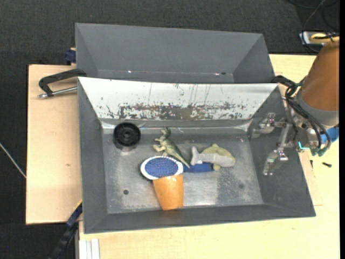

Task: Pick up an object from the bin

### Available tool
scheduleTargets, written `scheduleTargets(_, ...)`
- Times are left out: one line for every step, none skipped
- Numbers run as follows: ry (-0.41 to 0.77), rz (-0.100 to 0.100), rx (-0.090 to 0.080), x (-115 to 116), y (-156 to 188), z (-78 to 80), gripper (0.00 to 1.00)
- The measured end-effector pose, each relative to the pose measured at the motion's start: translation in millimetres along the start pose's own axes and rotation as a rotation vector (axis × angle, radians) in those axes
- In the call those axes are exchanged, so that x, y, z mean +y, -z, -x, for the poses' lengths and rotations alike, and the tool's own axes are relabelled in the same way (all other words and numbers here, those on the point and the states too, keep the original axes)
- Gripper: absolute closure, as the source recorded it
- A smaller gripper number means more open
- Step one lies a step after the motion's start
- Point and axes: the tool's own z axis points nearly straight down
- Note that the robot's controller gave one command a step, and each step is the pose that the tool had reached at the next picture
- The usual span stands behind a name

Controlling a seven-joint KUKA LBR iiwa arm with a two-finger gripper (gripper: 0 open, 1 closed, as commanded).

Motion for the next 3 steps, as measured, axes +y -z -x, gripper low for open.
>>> scheduleTargets(0.188,-0.003,-0.011,75,-160,82.3,0.0)
scheduleTargets(0.546,-0.003,-0.014,117,-128,85.1,0.0)
scheduleTargets(0.449,-0.002,-0.009,106,-129,83.5,0.0)
